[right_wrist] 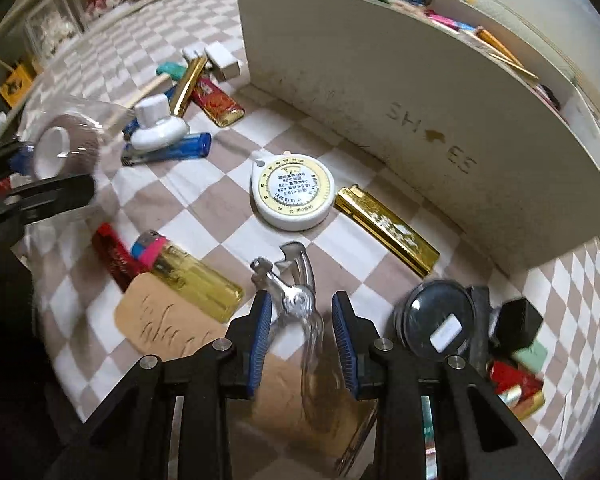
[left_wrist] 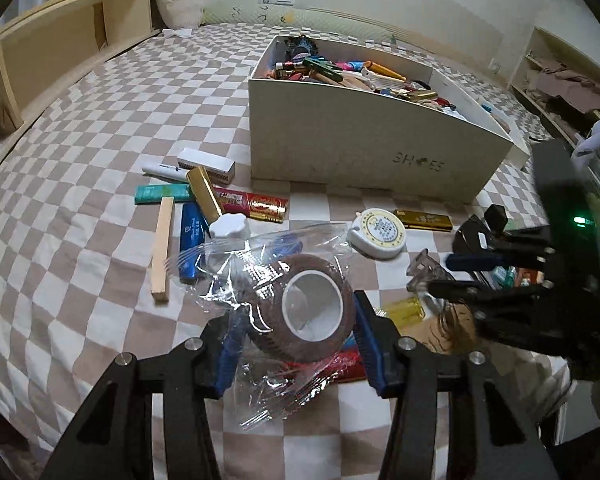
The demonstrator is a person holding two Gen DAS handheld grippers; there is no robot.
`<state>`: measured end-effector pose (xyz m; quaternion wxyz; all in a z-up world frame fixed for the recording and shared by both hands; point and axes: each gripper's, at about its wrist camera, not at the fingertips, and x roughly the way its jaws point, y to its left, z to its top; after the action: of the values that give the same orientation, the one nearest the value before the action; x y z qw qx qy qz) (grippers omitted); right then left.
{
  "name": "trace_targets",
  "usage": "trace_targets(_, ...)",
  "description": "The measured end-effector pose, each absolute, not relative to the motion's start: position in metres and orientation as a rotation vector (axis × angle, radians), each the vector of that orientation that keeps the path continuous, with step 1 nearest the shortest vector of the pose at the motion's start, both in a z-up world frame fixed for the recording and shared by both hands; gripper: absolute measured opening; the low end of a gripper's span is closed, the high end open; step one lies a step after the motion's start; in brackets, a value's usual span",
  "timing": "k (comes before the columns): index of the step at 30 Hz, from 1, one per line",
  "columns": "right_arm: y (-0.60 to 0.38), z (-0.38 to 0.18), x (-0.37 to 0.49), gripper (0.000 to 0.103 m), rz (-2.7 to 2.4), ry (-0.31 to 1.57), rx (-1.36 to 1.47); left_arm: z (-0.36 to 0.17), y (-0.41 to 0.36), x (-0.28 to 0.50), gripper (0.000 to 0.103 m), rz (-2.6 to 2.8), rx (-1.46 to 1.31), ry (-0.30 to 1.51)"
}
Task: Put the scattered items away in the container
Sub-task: 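Lift the tape roll with the left tool while the right tool lifts the scissors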
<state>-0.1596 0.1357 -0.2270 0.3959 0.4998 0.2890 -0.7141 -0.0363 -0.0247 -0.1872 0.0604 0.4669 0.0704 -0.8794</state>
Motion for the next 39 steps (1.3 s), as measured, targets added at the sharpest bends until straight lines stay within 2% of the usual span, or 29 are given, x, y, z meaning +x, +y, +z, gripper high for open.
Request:
trace_targets(3, 0.124, -0.238, -0.159, 0.033, -1.774, 0.810, 1.274, -0.188, -0.026, -0.034, 0.051, -2.670, 1.415, 0.217)
trace_targets(4, 0.121, -0.242, -0.160, 0.037, -1.763, 0.833, 1.288, -0.189, -0.027, -0.033, 0.051, -2.672, 1.416, 0.220)
trace_targets(7, 0.122, -0.246, -0.170, 0.071, -1.833, 0.818, 1.322, -0.190, -0.030, -0.032, 0.051, -2.676, 1.423, 0.229)
trace_targets(8, 0.125, -0.247, -0.173, 0.072, -1.845, 0.790, 1.337, -0.191, -0.031, -0.032, 0.051, -2.678, 1.424, 0.232)
trace_targets(10, 0.129, -0.246, -0.175, 0.072, -1.853, 0.742, 1.347, -0.190, -0.033, -0.030, 0.051, -2.679, 1.421, 0.237)
trace_targets(11, 0.129, -0.245, -0.173, 0.066, -1.854, 0.748, 1.331, -0.190, -0.035, -0.029, 0.051, -2.679, 1.419, 0.242)
trace_targets(12, 0.128, -0.243, -0.169, 0.059, -1.849, 0.756, 1.311, -0.190, -0.037, -0.028, 0.051, -2.678, 1.417, 0.251)
trace_targets(13, 0.126, -0.241, -0.165, 0.044, -1.842, 0.763, 1.296, -0.190, -0.040, -0.027, 0.051, -2.677, 1.416, 0.262)
trace_targets(14, 0.123, -0.239, -0.160, 0.034, -1.836, 0.770, 1.285, -0.190, -0.041, -0.027, 0.051, -2.677, 1.415, 0.273)
trace_targets(15, 0.121, -0.237, -0.158, 0.033, -1.824, 0.746, 1.294, -0.190, -0.043, -0.026, 0.051, -2.678, 1.414, 0.287)
trace_targets(18, 0.122, -0.226, -0.158, 0.030, -1.782, 0.582, 1.344, -0.187, -0.047, -0.024, 0.051, -2.690, 1.407, 0.334)
trace_targets(20, 0.123, -0.215, -0.157, 0.030, -1.787, 0.536, 1.337, -0.185, -0.048, -0.022, 0.051, -2.698, 1.396, 0.336)
trace_targets(31, 0.135, -0.159, -0.154, 0.030, -1.860, 0.471, 1.269, -0.167, -0.042, -0.020, 0.051, -2.753, 1.390, 0.299)
trace_targets(39, 0.136, -0.122, -0.150, 0.030, -1.899, 0.420, 1.189, -0.126, -0.036, -0.024, 0.051, -2.816, 1.300, 0.258)
